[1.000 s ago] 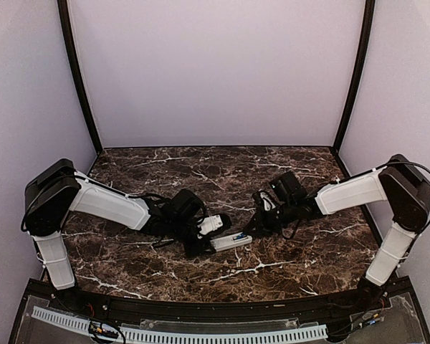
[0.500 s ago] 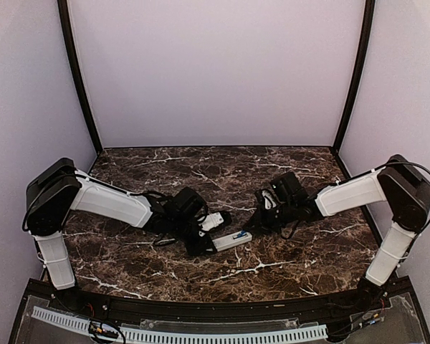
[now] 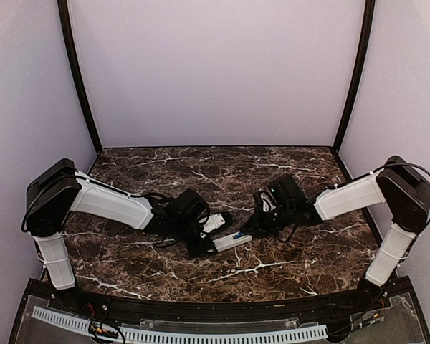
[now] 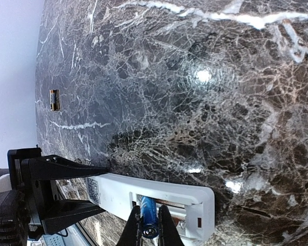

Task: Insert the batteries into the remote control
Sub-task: Load the battery into the battery compartment.

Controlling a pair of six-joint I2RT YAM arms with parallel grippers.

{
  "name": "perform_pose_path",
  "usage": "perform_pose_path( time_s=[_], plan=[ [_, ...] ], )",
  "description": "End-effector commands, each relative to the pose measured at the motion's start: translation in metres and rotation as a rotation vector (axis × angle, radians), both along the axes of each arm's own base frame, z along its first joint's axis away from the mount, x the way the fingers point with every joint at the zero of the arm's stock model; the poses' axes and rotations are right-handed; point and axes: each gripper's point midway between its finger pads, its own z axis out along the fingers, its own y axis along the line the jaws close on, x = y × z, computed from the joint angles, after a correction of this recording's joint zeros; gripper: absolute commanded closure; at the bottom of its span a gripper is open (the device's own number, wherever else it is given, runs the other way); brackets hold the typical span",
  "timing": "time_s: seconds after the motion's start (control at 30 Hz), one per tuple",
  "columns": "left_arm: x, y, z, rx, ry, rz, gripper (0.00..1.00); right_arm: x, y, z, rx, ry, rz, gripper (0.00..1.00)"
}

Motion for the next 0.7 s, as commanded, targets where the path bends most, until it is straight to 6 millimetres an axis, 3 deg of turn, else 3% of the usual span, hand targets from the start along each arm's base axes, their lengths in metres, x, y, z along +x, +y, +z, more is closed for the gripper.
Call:
perform_pose_path(
  time_s=[0.0, 0.23, 0.3, 0.67],
  plan=[
    [-0.0107, 0.0150, -0.0223, 0.079, 0.046, 0.021, 1.00, -0.0219, -0.0118, -0.0299, -0.080, 0.083, -0.002, 1.00],
    [-0.0106, 0.0144, -0.0216, 0.079, 0.042, 0.018, 1.00, -0.0272, -0.0083, -0.0375, -0.092, 0.117, 0.024, 1.00],
    [-0.0108, 0.0142, -0.0216, 0.080, 0.041, 0.016, 1.00, -0.0287, -0.0098, -0.0389, -0.099, 0.124, 0.024, 0.96],
    [-0.0117, 0.0145, -0.0220, 0.089, 0.041, 0.013, 1.00, -0.0196, -0.0089, -0.0317, -0.123, 0.085, 0.018, 0.89]
  ],
)
